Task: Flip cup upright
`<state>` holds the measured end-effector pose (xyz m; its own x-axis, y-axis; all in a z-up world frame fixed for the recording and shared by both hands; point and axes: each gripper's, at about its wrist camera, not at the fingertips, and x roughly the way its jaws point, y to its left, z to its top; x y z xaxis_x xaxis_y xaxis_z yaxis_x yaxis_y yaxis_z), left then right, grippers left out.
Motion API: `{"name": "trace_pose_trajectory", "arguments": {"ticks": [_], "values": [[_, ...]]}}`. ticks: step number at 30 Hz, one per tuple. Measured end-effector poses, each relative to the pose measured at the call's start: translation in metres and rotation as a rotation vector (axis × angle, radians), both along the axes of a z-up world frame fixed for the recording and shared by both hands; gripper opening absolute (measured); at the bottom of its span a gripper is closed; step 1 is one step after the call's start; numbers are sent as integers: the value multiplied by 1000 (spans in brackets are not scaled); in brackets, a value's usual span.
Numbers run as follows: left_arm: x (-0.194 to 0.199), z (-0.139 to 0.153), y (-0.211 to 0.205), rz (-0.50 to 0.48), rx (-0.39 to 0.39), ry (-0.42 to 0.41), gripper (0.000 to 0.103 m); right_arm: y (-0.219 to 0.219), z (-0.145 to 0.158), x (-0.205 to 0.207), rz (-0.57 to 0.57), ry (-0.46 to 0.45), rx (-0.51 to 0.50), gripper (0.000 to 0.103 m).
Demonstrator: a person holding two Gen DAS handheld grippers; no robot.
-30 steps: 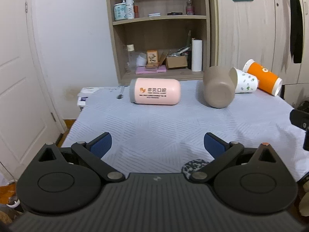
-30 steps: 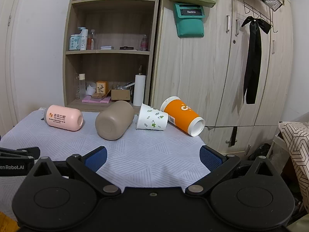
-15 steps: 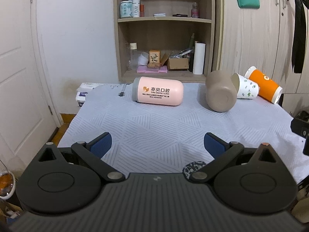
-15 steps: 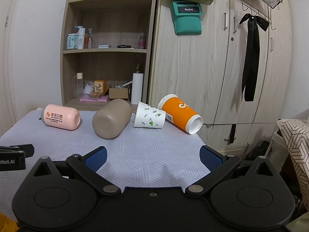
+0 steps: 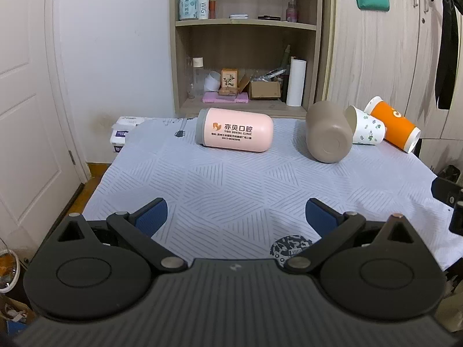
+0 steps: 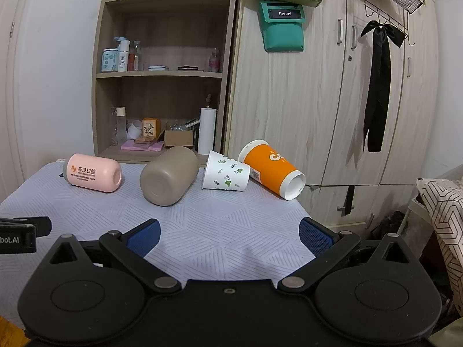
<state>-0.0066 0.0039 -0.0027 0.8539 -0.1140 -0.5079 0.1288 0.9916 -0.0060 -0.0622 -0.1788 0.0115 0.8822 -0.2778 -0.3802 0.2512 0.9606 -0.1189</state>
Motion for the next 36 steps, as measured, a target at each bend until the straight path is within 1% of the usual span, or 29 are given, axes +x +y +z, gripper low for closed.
{"name": "trace_pose_trajectory", "arguments": {"ticks": [5,9,16,21,29,36], "values": [[-1,0,1,-1,-10,-7,103,0,0,0,-1,-1,0,103],[-5,0,-3,14,13,-35,103,0,0,0,-1,1,2,103],[0,-3,0,-4,-32,4,103,1,0,-1,3,-1,1,103],[-1,-3,-1,12,-5,-13,103,-1,0,-1,-1,0,3,103],[1,-6,-1,18,5,3,103,2,-1,1,16,15,10,103],[1,-3,8,15,-31,22,103,3,-1,-1,21,17,8,103]]}}
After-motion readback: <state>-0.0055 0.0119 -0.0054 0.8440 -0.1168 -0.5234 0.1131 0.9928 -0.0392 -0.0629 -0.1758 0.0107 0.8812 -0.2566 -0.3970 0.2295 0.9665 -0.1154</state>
